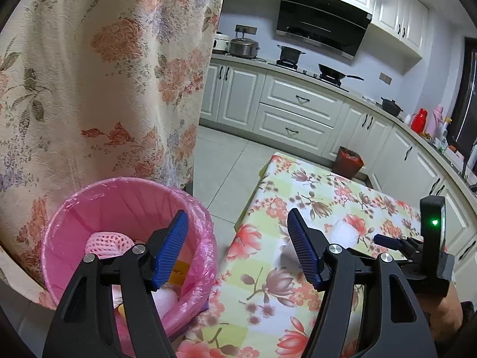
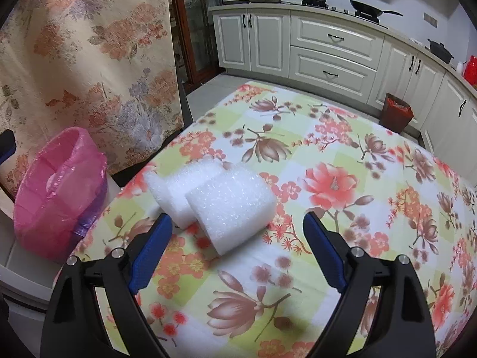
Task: Collect trash
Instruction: 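Move both tools back over the table toward the white foam blocks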
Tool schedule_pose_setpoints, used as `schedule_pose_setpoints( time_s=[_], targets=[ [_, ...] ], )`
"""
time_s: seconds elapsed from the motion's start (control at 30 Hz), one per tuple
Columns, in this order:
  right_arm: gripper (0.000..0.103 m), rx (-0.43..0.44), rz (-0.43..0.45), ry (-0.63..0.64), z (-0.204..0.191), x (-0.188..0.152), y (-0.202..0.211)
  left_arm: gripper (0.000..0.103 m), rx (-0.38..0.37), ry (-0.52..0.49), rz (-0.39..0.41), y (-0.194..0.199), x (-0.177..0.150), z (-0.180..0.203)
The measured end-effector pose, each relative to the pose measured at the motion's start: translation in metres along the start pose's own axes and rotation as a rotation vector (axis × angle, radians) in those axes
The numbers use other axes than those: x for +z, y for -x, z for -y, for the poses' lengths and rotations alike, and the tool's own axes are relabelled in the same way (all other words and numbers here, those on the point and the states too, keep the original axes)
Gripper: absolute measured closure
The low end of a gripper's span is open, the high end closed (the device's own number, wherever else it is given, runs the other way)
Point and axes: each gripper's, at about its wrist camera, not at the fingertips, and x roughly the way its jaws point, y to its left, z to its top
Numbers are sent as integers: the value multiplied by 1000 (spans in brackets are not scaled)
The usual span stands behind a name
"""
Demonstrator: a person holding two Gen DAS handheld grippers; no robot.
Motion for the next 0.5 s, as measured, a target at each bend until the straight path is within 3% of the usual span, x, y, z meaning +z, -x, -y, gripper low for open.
schedule_pose_setpoints(
  time_s=[0.5],
  targets=[
    [12,17,4,286,0,6,-27,40,8,-26,-54,-27,-7,14]
  ],
)
